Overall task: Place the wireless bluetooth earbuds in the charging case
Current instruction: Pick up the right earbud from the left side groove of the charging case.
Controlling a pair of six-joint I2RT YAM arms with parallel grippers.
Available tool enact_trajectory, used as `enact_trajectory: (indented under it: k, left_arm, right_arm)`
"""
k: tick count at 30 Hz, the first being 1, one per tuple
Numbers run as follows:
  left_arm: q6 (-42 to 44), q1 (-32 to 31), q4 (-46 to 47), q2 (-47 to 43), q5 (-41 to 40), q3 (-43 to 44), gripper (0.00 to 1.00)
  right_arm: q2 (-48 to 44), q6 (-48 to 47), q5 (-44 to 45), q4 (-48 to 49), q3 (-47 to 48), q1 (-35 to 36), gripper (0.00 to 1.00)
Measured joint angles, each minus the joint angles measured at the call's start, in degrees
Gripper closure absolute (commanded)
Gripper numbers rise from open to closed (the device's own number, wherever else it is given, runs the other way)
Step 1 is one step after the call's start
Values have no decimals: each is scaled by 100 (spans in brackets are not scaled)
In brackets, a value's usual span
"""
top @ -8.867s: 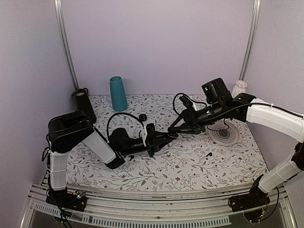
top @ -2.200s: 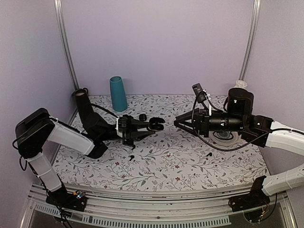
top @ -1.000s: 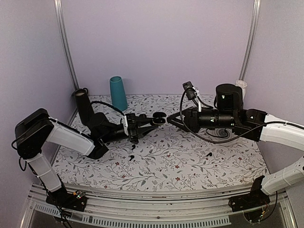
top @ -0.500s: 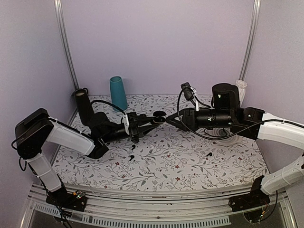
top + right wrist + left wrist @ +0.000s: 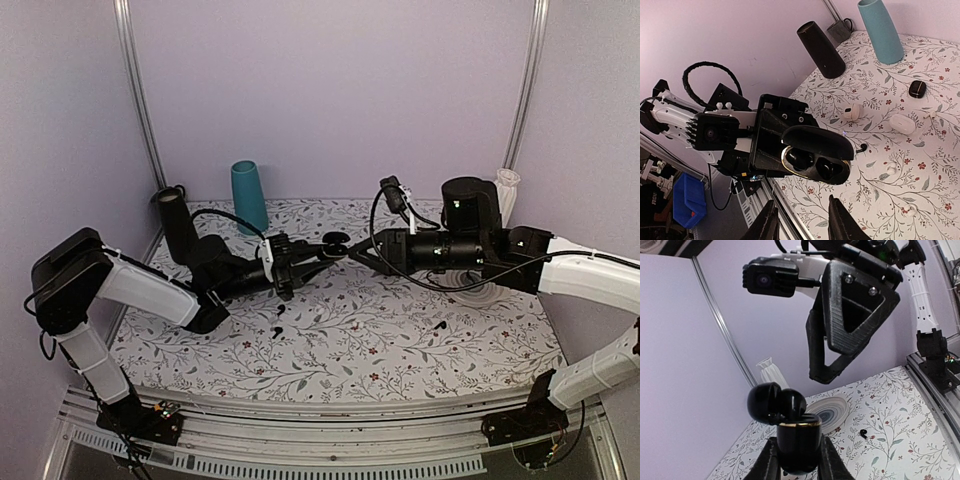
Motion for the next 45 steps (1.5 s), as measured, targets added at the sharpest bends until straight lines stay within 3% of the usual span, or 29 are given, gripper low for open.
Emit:
enact_trajectory:
  k: [45]
  left_arm:
    - [-28, -48, -144, 22, -92, 184, 100]
  right_arm:
    - [433, -330, -22, 122, 291, 0, 67]
